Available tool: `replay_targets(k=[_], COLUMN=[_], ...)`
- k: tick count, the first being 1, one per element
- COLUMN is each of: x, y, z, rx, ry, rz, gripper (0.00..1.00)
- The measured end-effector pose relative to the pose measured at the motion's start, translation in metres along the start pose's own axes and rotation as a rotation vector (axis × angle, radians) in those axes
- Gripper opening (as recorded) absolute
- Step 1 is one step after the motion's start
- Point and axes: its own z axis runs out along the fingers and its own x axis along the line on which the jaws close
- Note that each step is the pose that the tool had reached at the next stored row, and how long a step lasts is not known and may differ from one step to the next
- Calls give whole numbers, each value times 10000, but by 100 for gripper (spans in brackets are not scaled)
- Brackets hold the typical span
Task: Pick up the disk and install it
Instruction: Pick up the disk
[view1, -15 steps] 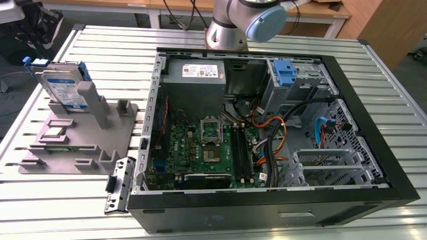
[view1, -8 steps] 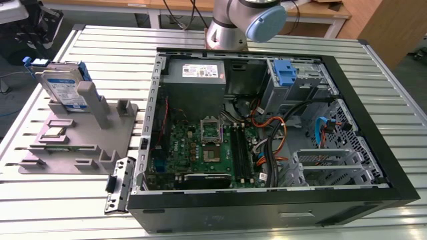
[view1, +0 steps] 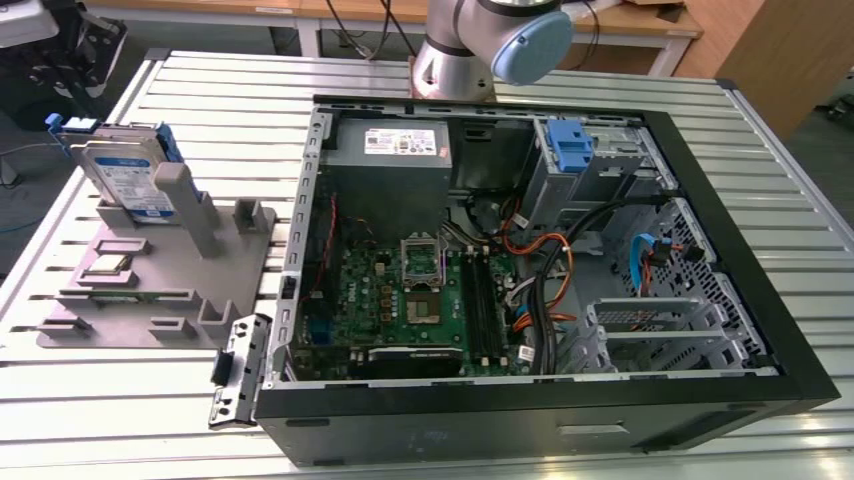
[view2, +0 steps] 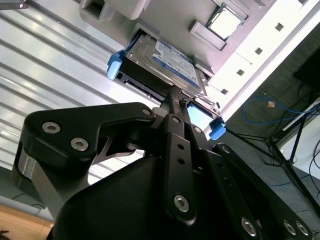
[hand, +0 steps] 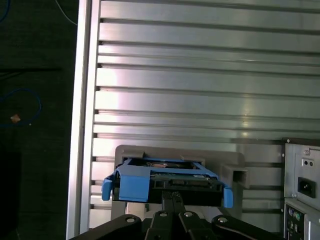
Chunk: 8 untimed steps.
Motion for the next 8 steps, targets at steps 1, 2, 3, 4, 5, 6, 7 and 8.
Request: replay_targets(k=[1, 2, 3, 4, 5, 6, 7, 8], x=[0, 0, 0, 0, 0, 0, 0, 0], y=[0, 0, 0, 0, 0, 0, 0, 0], z=[0, 0, 0, 0, 0, 0, 0, 0], rx=[-2, -4, -6, -7, -9, -11, -13, -15], ry=[3, 5, 7, 10, 12, 15, 18, 20], rz=[-60, -119, -174, -222, -272, -327, -383, -439], gripper=[11, 11, 11, 11, 11, 11, 11, 11])
